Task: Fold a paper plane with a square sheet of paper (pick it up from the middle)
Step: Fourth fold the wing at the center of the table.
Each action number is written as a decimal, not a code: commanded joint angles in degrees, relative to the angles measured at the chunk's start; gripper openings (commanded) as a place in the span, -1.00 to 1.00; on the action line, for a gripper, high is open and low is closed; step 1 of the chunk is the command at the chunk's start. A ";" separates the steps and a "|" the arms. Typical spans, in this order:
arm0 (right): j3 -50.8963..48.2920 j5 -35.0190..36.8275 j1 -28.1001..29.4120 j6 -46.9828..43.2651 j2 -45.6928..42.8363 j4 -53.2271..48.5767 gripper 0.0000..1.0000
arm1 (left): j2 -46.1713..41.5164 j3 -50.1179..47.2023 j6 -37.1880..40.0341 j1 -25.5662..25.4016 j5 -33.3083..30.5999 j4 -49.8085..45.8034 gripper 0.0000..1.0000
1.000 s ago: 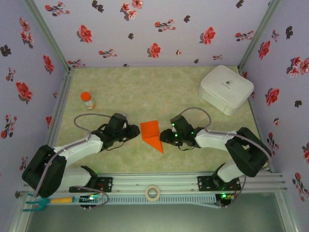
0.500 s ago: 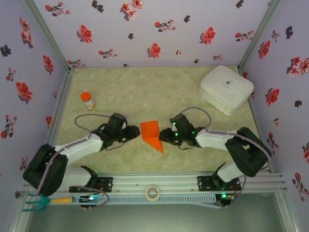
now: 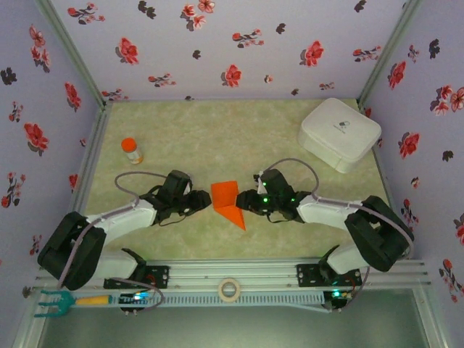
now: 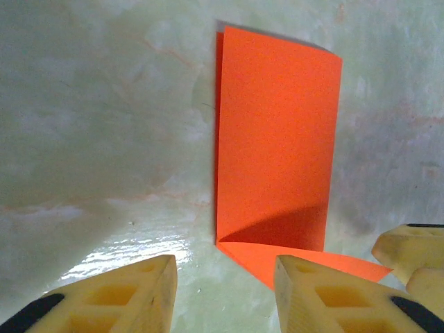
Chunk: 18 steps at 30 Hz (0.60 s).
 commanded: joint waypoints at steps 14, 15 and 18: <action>-0.18 -2.69 -0.56 -4.27 1.50 0.30 -0.81 | 3.13 1.75 0.19 2.76 7.40 3.14 -0.11; -0.48 -2.76 -0.70 -4.27 1.06 0.56 -0.85 | 3.28 1.95 0.01 3.07 7.72 3.11 -0.09; -1.45 -3.34 -0.89 -3.79 0.05 2.32 -0.86 | 3.24 2.29 -0.58 3.52 8.38 4.04 -0.04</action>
